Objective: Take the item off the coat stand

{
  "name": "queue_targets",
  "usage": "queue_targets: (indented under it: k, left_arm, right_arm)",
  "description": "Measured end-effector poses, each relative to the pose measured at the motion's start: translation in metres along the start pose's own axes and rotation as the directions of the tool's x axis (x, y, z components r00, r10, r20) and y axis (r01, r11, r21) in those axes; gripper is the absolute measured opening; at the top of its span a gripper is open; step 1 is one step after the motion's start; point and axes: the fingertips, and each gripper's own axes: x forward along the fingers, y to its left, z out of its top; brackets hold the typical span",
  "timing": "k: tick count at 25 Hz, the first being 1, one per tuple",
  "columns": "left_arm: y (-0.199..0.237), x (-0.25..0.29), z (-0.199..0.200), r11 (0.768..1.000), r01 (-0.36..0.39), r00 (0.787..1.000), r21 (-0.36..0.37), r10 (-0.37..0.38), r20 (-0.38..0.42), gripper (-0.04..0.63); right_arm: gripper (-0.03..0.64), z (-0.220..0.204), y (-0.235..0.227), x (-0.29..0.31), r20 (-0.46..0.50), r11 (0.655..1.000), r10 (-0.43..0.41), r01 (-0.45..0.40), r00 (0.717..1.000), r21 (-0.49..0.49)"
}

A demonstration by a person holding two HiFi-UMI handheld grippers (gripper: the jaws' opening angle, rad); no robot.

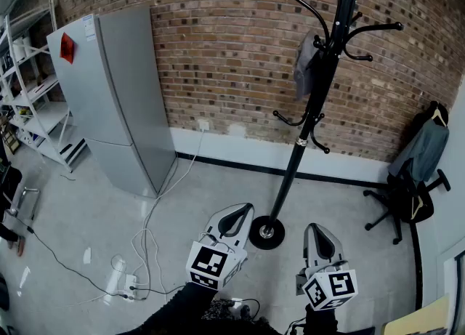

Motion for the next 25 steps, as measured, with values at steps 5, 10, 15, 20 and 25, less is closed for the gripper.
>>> queue_targets:
  k: [5,10,15,20,25]
  left_arm:
    - [0.025,0.007,-0.006,1.000,-0.001,1.000,-0.002,0.001,0.009,0.005]
    - [0.065,0.021,-0.013,1.000,0.029,0.999,-0.013,-0.028,0.015,0.005]
    - [0.124,0.043,-0.013,0.998,0.066,0.997,0.022,-0.067,0.025,0.005]
    - [0.184,0.061,-0.010,0.994,0.104,0.993,0.017,-0.104,0.048,0.005]
    - [0.234,0.069,-0.021,0.991,0.136,0.990,0.010,-0.136,0.027,0.005]
  right_arm:
    - [0.009,-0.005,0.011,0.027,0.004,1.000,0.007,-0.007,1.000,-0.006]
    - [0.009,-0.012,0.022,0.066,0.003,1.000,-0.025,0.025,1.000,-0.008]
    - [0.009,-0.011,0.035,0.120,0.019,0.996,-0.085,0.085,0.996,-0.021]
    - [0.009,-0.008,0.052,0.173,0.033,0.991,-0.130,0.131,0.991,-0.029]
    - [0.009,-0.017,0.073,0.214,0.030,0.986,-0.168,0.168,0.985,-0.018]
